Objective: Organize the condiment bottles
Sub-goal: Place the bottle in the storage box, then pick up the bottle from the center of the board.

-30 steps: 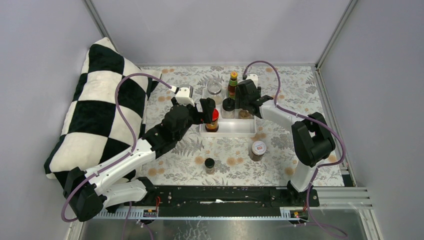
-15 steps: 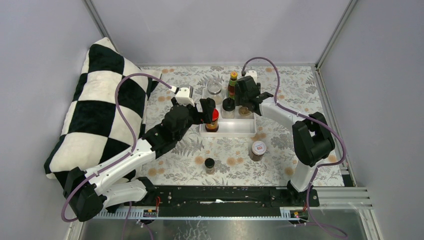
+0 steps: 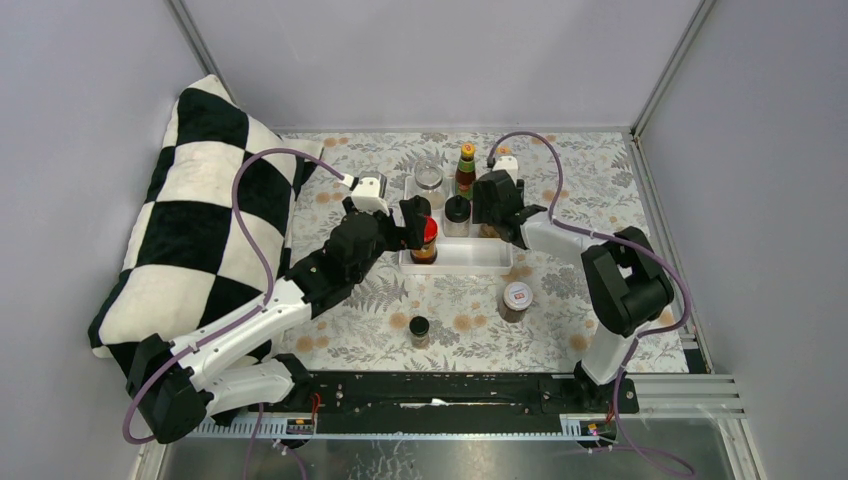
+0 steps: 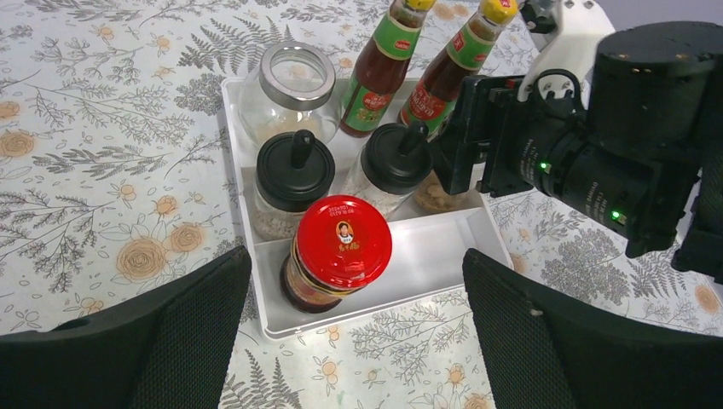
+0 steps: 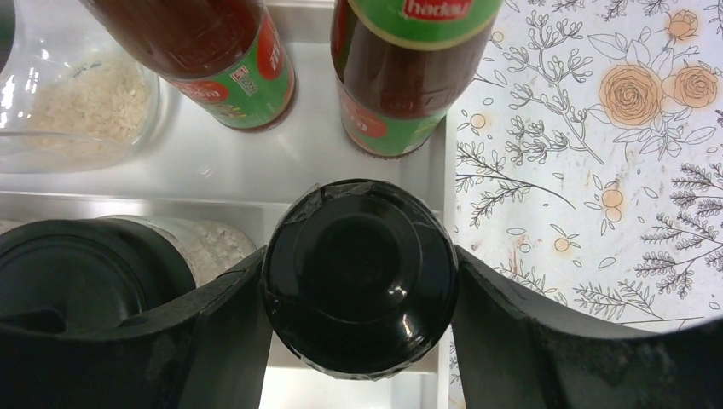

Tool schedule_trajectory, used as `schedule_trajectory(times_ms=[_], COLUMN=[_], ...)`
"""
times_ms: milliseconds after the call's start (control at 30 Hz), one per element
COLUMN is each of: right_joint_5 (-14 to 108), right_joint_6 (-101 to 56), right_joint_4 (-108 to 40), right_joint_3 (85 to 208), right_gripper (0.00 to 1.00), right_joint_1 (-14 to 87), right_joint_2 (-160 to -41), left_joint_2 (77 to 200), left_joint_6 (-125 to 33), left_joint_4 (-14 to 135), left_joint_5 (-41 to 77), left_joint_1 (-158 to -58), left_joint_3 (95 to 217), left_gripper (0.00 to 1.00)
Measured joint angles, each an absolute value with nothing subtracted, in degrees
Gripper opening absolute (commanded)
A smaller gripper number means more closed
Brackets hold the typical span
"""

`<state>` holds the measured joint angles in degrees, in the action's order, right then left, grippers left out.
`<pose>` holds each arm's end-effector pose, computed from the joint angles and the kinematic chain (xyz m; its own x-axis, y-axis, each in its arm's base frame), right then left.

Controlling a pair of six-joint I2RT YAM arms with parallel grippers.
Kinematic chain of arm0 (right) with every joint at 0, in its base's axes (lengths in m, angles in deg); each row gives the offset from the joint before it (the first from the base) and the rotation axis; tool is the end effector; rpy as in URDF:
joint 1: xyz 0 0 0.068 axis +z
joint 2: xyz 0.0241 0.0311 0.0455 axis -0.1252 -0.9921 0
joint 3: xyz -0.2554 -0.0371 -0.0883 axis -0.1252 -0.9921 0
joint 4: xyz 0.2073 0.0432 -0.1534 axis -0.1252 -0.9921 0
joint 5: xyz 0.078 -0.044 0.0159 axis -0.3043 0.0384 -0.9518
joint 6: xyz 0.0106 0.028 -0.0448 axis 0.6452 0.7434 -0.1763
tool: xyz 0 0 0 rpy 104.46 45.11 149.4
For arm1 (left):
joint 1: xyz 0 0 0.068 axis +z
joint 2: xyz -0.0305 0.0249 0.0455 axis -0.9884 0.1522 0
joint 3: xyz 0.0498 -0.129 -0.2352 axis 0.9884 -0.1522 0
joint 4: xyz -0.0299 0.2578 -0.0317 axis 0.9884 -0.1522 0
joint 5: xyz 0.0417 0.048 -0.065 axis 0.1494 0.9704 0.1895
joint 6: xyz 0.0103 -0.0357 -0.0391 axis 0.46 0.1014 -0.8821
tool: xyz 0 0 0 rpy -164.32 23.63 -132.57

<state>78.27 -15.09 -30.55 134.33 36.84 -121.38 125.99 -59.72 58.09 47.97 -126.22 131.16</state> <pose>0.3464 0.1810 0.2054 -0.5313 -0.0450 -0.8460 -0.0455 0.9987 -0.0245 0.1899 -0.1710 0.3105 -0.3452 -0.2123 -0.9142 0.2818 0.9057 -0.3167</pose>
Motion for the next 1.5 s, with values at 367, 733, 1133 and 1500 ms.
schedule_trajectory(times_ms=[367,733,1133,1500], right_joint_5=[78.90,79.43,81.70,81.26], right_joint_6=[-16.84,-18.98,-19.09,-15.83], right_joint_4=[-14.35,-13.52,-19.79,-38.44], right_joint_3=[121.26,120.41,121.70,122.44], right_gripper=[0.40,0.92,0.96,0.96], right_joint_1=[37.63,39.94,40.29,40.82], right_joint_2=[-115.88,-115.42,-112.27,-91.02], left_joint_2=[125.68,125.40,124.92,120.18], left_joint_6=[-59.72,-59.72,-59.70,-60.88], left_joint_4=[58.20,58.31,57.68,50.64], left_joint_5=[47.99,47.99,48.08,47.92], left_joint_1=[-126.22,-126.22,-126.22,-126.22], left_joint_3=[129.98,129.35,129.37,132.78], left_gripper=[0.97,0.97,0.98,0.99])
